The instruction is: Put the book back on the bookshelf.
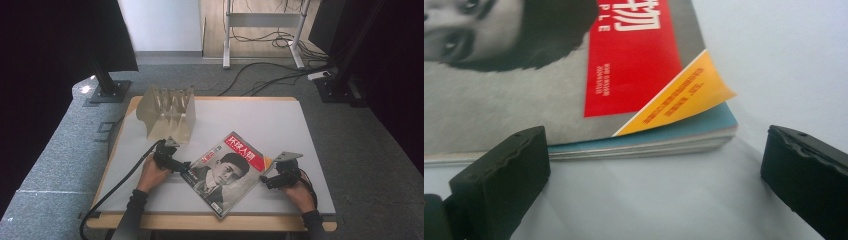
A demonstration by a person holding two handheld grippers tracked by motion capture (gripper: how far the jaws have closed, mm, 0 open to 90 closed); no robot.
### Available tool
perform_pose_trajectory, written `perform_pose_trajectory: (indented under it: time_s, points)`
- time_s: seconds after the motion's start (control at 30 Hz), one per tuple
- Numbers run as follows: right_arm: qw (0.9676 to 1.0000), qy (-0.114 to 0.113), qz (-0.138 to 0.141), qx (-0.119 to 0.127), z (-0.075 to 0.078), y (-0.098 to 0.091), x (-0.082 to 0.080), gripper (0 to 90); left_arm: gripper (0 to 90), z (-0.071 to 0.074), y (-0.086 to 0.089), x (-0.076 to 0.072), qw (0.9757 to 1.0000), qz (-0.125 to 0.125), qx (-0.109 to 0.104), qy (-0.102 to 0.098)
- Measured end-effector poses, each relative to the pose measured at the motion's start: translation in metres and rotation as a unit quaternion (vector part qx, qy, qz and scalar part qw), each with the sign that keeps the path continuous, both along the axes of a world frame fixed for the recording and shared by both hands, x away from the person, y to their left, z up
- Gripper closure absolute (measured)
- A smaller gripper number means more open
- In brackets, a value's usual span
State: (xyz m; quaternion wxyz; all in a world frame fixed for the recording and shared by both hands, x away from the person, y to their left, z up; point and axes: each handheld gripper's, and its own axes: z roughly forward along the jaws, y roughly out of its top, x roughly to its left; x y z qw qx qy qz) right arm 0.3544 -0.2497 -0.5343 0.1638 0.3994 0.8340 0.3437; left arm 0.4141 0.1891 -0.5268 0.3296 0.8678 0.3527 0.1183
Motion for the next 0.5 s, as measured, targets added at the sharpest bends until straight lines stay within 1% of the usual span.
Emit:
perform_pose_trajectory:
  time_s: [0.03, 0.13, 0.17, 0.2, 0.27, 0.33, 0.37, 0.4, 0.47, 0.5]
  points:
    - [1.0000, -0.001, -0.004, 0.001, 0.000, -0.001, 0.004, 0.0, 0.1, 0.000, 0.000, -0.001, 1.0000, -0.001, 0.001, 0.000]
    - [1.0000, 0.000, -0.009, 0.000, 0.000, -0.001, 0.008, 0.0, 0.1, 0.001, -0.001, -0.006, 0.9999, -0.009, 0.007, 0.002]
    - [0.9999, -0.002, -0.015, -0.002, 0.000, -0.002, 0.013, 0.0, 0.1, 0.001, -0.001, -0.008, 0.9999, -0.012, 0.008, 0.003]
    - [0.9999, -0.002, -0.015, -0.002, 0.000, -0.002, 0.013, 0.0, 0.1, 0.001, -0.002, -0.010, 0.9999, -0.013, 0.010, 0.003]
    - [0.9998, -0.001, -0.022, -0.002, 0.000, -0.002, 0.019, 0.0, 0.2, 0.002, -0.003, -0.016, 0.9998, -0.014, 0.011, 0.002]
    - [0.9996, -0.003, -0.027, -0.002, 0.000, -0.003, 0.025, 0.0, 0.2, 0.001, -0.003, -0.023, 0.9999, -0.012, 0.006, 0.000]
    - [0.9995, -0.003, -0.032, -0.002, 0.000, -0.003, 0.032, 0.0, 0.2, 0.000, -0.004, -0.026, 0.9999, -0.011, 0.003, -0.002]
    - [0.9994, -0.002, -0.035, -0.003, 0.000, -0.003, 0.036, 0.0, 0.2, 0.000, -0.005, -0.033, 0.9999, -0.013, 0.001, -0.004]
    - [0.9992, -0.001, -0.040, -0.004, 0.000, -0.001, 0.043, 0.0, 0.1, -0.001, -0.007, -0.040, 0.9998, -0.018, 0.001, -0.005]
    - [0.9991, -0.001, -0.041, -0.006, 0.000, -0.001, 0.047, 0.0, 0.2, -0.001, -0.007, -0.040, 0.9998, -0.018, 0.001, -0.005]
